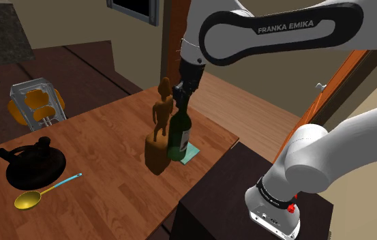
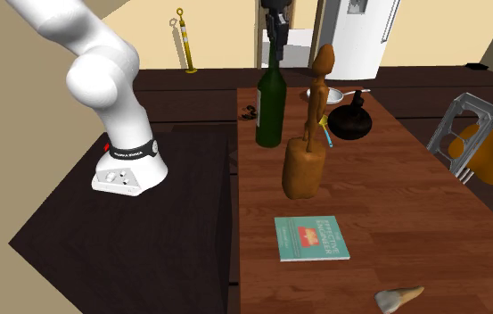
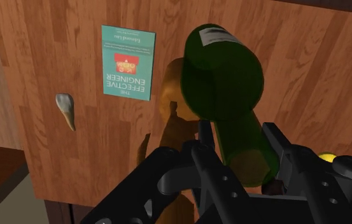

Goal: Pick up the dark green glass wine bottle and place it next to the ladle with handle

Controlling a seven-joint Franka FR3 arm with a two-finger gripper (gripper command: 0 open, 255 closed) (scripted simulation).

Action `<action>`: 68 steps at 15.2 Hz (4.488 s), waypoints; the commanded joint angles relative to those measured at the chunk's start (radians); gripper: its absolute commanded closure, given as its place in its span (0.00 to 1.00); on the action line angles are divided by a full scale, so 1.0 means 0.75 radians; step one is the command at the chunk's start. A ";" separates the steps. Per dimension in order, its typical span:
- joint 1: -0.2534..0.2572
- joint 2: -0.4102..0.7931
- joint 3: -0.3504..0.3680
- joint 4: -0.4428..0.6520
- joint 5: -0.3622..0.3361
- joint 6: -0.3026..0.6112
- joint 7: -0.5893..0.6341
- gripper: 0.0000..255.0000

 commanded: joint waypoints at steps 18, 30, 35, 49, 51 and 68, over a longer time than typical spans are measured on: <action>-0.008 -0.008 -0.018 0.336 -0.013 -0.344 0.003 1.00; 0.011 0.210 0.075 0.483 -0.023 -0.271 0.118 1.00; 0.029 0.406 0.147 0.551 -0.060 -0.145 0.220 1.00; 0.163 1.068 0.240 0.993 -0.303 0.035 0.518 1.00; 0.197 1.173 0.235 1.092 -0.339 0.035 0.551 1.00; 0.384 1.757 0.173 1.665 -0.469 0.032 0.637 1.00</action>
